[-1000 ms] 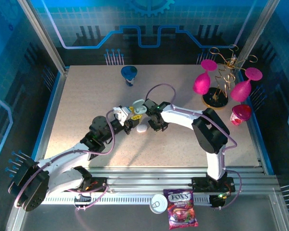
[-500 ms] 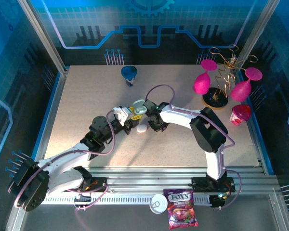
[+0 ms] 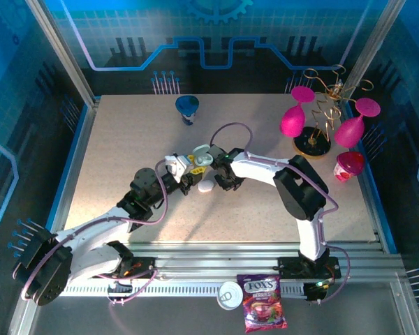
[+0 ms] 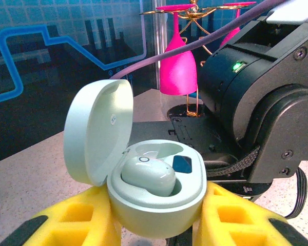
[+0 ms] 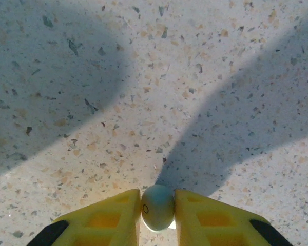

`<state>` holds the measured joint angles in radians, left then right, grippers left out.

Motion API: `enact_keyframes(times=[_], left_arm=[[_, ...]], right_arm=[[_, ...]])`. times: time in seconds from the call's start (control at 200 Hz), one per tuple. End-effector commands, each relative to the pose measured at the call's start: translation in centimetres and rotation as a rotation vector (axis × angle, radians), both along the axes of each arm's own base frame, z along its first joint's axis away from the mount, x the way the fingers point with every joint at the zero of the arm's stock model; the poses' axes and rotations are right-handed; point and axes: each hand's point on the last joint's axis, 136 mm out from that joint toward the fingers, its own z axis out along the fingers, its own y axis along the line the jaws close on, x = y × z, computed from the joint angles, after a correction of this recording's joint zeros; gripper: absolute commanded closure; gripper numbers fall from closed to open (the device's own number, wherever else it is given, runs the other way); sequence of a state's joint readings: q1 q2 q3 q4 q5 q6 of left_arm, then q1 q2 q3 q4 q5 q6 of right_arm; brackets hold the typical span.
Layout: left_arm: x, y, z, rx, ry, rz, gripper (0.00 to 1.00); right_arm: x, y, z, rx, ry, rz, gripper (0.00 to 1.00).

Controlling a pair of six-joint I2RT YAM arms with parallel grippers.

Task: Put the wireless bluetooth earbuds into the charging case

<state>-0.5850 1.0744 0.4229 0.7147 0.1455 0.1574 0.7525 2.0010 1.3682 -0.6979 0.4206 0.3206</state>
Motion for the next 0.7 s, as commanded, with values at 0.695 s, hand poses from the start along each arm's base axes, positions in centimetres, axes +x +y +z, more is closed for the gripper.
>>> enact_keyframes(times=[0.695], left_arm=[[0.6,0.3,0.9,-0.065,-0.01,0.011,0.69]], right_arm=[[-0.5,-0.6,9.5,0.518,-0.018,-0.104,0.8]])
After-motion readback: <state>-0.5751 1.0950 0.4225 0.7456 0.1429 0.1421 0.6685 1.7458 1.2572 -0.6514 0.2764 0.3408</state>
